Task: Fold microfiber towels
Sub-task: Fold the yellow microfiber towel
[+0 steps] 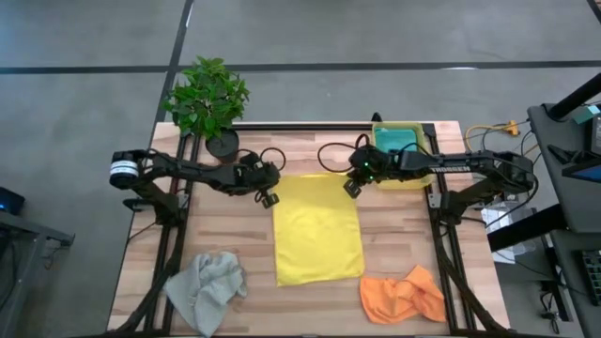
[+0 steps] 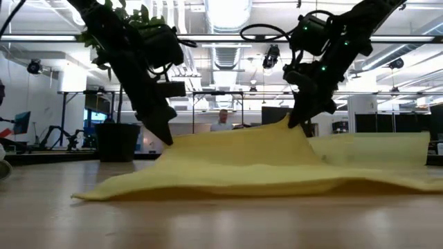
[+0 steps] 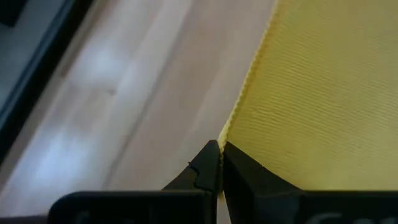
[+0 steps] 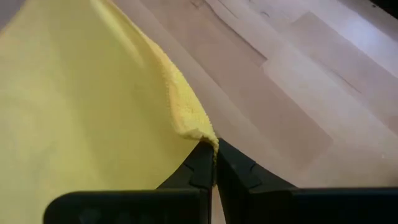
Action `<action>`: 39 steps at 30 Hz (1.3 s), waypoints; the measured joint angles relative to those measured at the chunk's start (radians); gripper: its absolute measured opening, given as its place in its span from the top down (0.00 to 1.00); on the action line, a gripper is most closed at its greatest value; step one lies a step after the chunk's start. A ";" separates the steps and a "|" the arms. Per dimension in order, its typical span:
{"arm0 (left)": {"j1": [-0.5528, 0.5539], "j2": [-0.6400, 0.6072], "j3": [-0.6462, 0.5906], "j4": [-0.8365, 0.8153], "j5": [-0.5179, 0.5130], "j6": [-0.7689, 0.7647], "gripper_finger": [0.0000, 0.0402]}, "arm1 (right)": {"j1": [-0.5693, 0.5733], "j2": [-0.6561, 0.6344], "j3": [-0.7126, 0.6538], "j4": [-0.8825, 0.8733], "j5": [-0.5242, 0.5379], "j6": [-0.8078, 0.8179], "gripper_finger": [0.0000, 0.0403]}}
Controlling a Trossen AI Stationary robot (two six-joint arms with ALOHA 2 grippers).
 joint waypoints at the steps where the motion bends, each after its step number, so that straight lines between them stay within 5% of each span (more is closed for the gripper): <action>1: 0.008 -0.002 0.000 0.009 -0.010 0.010 1.00 | 0.000 0.000 0.000 0.002 0.000 0.000 0.98; 15: 0.052 -0.004 0.029 0.101 -0.013 0.153 1.00 | 0.000 0.000 0.000 -0.002 0.053 0.076 0.97; 21: 0.067 -0.004 0.023 0.100 0.033 0.155 0.99 | 0.000 0.000 0.000 -0.007 0.043 0.088 0.89; 25: 0.081 -0.008 0.029 0.100 0.097 0.157 0.93 | 0.000 -0.002 0.000 -0.013 0.001 0.082 0.81; 39: 0.078 -0.181 0.030 -0.031 0.040 0.170 0.66 | 0.008 -0.123 0.000 -0.062 -0.036 0.134 0.72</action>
